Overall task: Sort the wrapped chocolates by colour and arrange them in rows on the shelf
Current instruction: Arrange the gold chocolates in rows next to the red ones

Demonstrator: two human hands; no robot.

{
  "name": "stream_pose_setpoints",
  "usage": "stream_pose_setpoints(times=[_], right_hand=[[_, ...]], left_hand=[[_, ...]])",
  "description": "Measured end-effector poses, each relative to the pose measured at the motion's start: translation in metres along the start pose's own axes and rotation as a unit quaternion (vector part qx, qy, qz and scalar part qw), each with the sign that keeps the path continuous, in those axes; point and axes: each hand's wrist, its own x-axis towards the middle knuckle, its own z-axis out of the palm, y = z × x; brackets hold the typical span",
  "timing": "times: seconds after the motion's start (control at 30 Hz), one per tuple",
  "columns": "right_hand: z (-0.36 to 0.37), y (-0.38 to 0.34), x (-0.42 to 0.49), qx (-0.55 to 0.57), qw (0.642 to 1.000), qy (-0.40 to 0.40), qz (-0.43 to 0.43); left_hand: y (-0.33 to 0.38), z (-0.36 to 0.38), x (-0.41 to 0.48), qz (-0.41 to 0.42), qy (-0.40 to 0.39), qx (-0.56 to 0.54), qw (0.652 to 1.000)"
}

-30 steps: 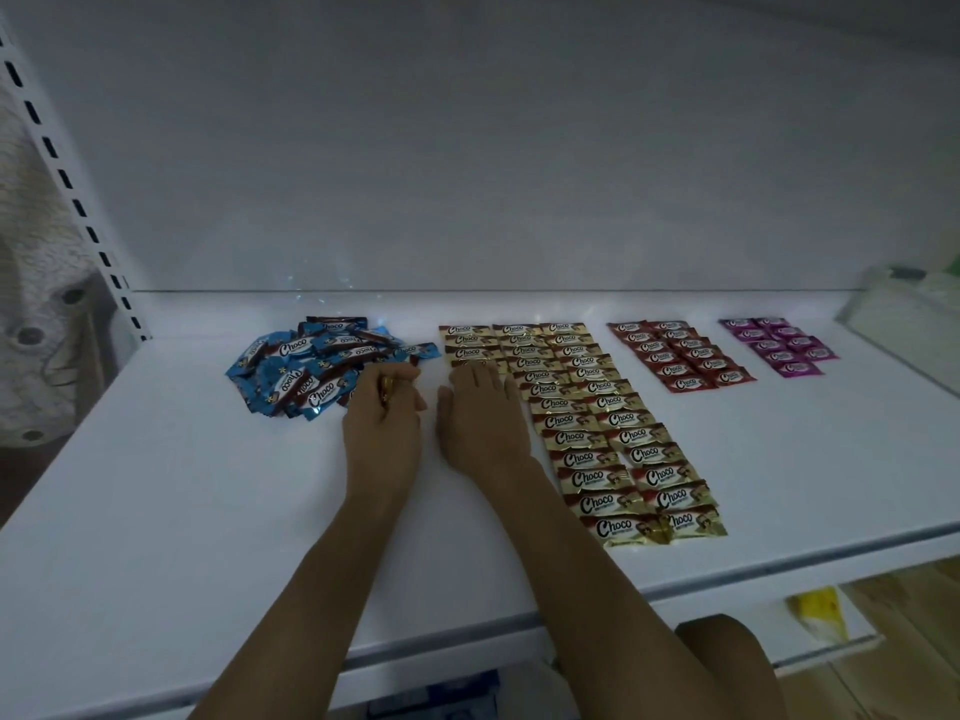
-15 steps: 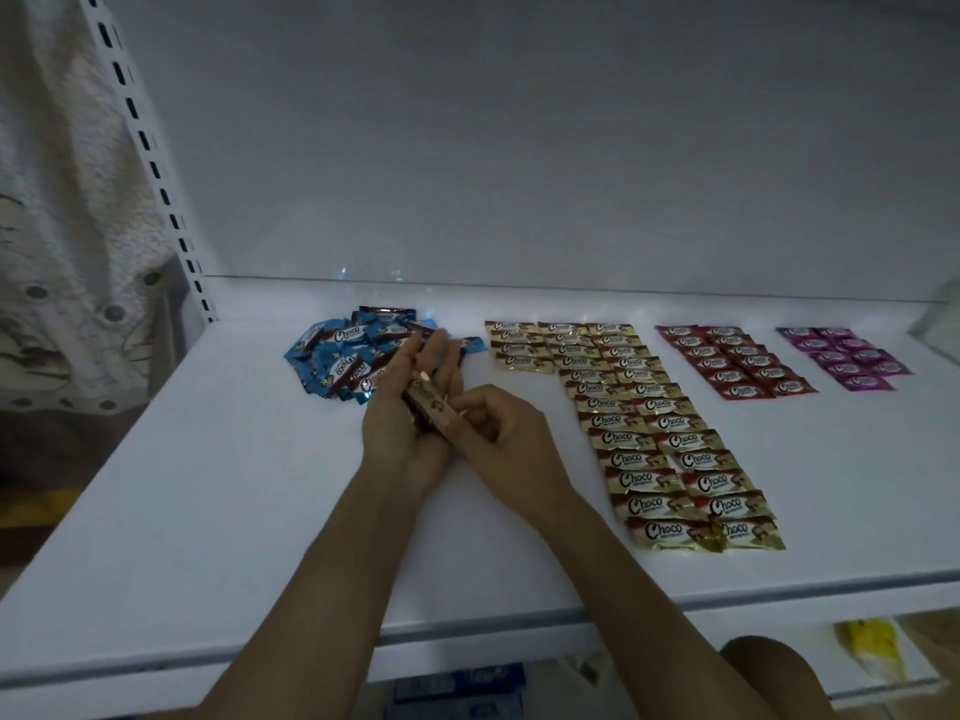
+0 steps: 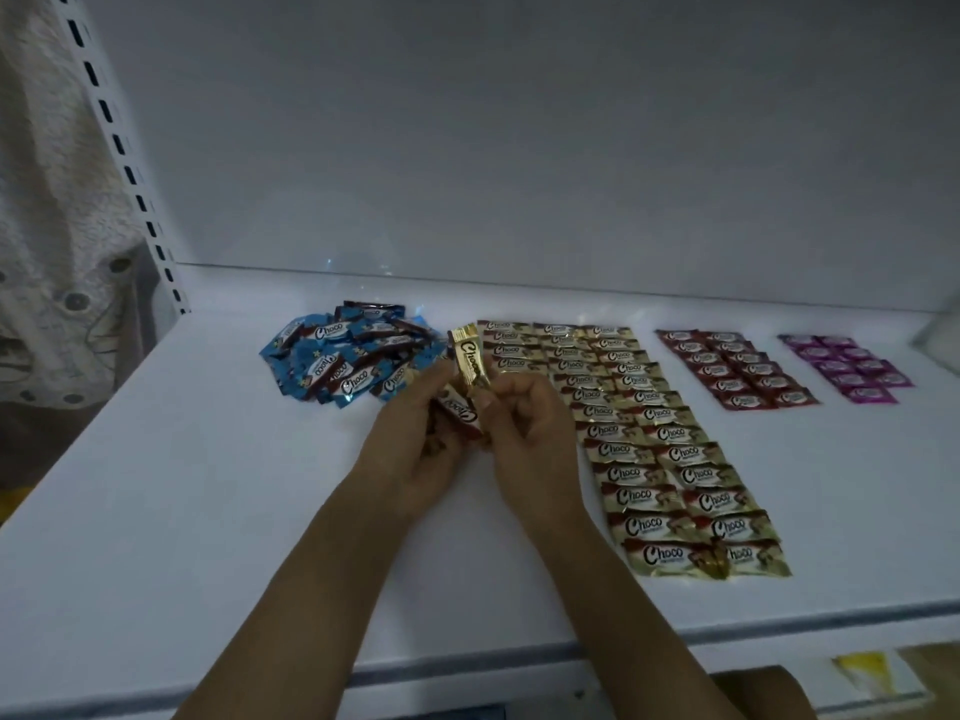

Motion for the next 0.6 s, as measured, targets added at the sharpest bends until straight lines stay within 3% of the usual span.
stream_pose_setpoints(times=[0.2,0.4,0.6], right_hand=[[0.0,-0.004,0.001,0.055,0.997,0.036,0.05],[-0.006,-0.01,-0.003,0.027,0.996,0.085,0.002],[-0.014,-0.007,-0.003,0.002,0.987,0.149,-0.058]], left_hand=[[-0.003,0.006,-0.007,0.009,-0.029,0.06,0.998],[0.003,0.003,0.0,0.125,0.038,0.024,0.991],[-0.006,0.006,-0.006,0.158,0.06,0.246,0.954]])
